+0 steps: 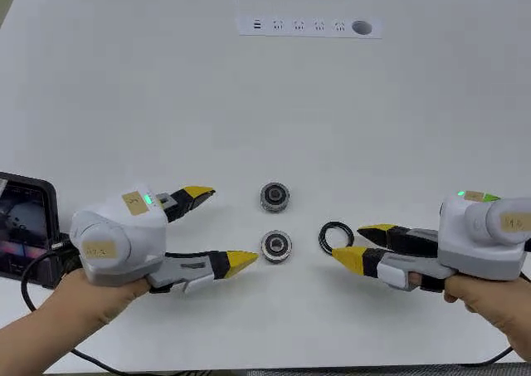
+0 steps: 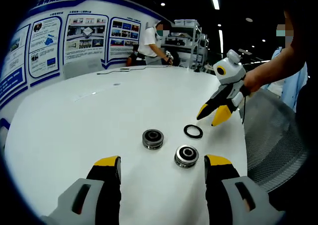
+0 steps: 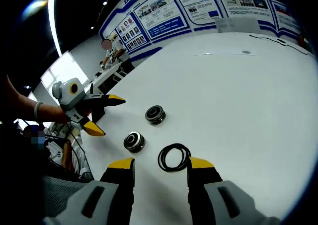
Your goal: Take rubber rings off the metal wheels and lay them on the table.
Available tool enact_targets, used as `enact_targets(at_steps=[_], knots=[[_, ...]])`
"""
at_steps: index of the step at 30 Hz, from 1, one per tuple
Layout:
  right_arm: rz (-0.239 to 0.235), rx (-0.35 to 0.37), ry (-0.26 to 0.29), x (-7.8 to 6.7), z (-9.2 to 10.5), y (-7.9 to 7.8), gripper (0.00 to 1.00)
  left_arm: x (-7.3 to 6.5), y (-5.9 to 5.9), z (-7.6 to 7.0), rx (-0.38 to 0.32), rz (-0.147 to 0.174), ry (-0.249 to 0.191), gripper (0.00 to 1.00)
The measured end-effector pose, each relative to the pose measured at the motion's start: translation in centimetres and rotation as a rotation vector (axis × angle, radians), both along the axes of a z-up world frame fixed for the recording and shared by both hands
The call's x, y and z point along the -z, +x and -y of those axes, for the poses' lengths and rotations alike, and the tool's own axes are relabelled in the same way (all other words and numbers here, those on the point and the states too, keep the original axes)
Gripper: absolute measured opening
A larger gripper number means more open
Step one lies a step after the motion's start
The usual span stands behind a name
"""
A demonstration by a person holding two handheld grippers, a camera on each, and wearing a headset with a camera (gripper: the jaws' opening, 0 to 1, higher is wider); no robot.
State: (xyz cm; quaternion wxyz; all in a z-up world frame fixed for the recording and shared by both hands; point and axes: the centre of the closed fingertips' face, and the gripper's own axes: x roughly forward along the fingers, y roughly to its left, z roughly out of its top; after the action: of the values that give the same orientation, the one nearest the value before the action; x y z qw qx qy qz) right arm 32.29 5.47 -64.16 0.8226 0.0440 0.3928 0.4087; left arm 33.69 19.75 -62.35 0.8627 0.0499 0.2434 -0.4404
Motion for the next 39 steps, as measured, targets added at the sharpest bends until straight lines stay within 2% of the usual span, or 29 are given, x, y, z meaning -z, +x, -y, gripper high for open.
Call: enact_targets(at_steps=[5, 7, 11, 20, 26, 32, 39], knots=[[0.036, -0.027, -0.017, -0.2, -0.2, -0.5, 0.49, -0.3, -0.7, -0.2, -0.006, -0.003, -0.007, 0.72], [0.069, -0.037, -0.024, -0.5, -0.3, -0.6, 0.51, -0.4, -1.1, -0.3, -0.008, -0.004, -0.011, 0.72], [0.092, -0.039, -0.034, -0.6, -0.3, -0.7, 0.55, -0.4, -1.8, -0.6, -0.012, -0.007, -0.014, 0.74], [0.14, -0.084, -0.099, -0.1, -0.4, -1.4, 0.64, -0.6, -3.0, -1.3, -0.037, -0.007, -0.02, 0.77], [0.195, -0.107, -0.142, 0.1, -0.4, -1.8, 0.71, -0.8, -3.6, -1.6, -0.057, -0.001, -0.03, 0.78], [0.19, -0.088, -0.148, 0.6, 0.1, -2.3, 0.76, -0.7, -4.1, -1.7, -0.073, 0.005, -0.029, 0.78], [0.244, -0.084, -0.153, 0.2, 0.4, -2.4, 0.83, -0.8, -4.6, -1.8, -0.088, 0.011, -0.034, 0.81]])
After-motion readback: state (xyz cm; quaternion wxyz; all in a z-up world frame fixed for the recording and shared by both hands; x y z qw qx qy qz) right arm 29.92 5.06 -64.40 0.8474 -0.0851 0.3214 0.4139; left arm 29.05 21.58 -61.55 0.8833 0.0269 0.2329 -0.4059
